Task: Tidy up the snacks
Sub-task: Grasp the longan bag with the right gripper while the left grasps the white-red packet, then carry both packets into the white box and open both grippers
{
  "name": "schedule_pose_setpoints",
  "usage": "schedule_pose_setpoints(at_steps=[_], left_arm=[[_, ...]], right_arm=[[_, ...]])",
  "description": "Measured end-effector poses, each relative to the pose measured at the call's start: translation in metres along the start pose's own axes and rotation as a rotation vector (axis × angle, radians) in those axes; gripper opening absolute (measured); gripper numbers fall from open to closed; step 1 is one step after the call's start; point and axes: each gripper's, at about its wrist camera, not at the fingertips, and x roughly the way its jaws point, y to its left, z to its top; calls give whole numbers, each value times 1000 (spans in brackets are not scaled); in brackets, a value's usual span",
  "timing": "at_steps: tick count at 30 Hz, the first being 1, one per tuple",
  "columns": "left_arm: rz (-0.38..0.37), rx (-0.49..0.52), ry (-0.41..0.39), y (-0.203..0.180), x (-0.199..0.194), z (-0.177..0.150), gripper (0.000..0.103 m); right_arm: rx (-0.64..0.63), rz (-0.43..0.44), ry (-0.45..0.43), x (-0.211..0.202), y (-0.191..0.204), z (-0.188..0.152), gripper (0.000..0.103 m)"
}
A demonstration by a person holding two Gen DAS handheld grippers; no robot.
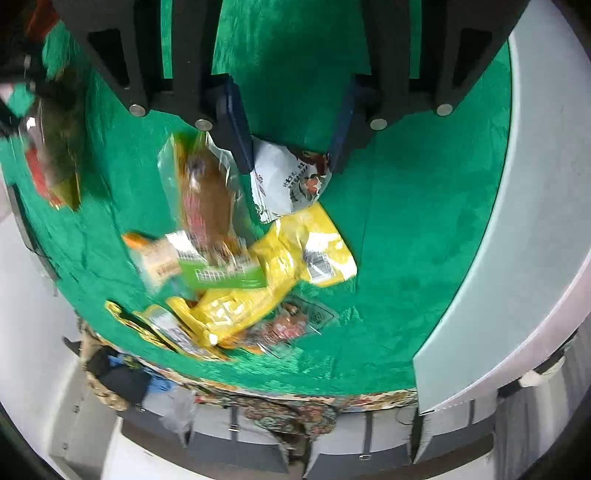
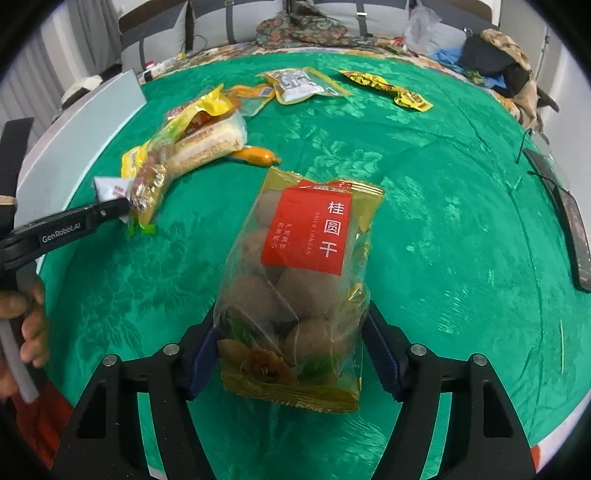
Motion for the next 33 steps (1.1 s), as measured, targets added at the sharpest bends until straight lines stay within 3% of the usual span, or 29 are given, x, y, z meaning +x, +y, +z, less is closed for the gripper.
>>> schedule_pose_setpoints(at_steps=[5, 8, 9, 11, 12, 13, 14, 15, 20, 26, 30, 33], left_arm=[[-44, 43, 26, 11, -25, -33, 42], [-17, 31, 20, 15, -33, -40, 64], [-8, 33, 13, 13, -33, -39, 76], [15, 38, -1, 11, -31, -36, 79], [25, 42, 0, 9, -27, -33, 79], [30, 42, 6, 7, -23, -29, 70], [37, 39, 19, 6, -18, -26, 51], [38, 32, 38, 7, -14, -25, 41], [-45, -57, -2, 20, -41, -28, 40], [-214, -187, -116, 50, -123, -12, 40], [-146, -264, -199, 111, -178, 4, 40], [5, -326, -219, 170, -196, 7, 40]], right_arm=[[28, 32, 75, 1, -14, 0, 77], [29, 14, 116, 3, -10, 8, 78], [16, 2, 121, 3, -6, 10, 79], [-13, -18, 116, 3, 1, 15, 79], [-25, -30, 117, 3, 4, 17, 79], [-29, -34, 123, 4, 5, 19, 79], [-24, -31, 129, 6, 5, 20, 79], [-13, -25, 133, 7, 2, 19, 76], [102, 48, 109, -11, -22, 15, 69], [219, 309, 44, -53, -17, 37, 68], [129, 471, -15, -90, 57, 84, 68], [17, 572, -31, -112, 130, 115, 69]])
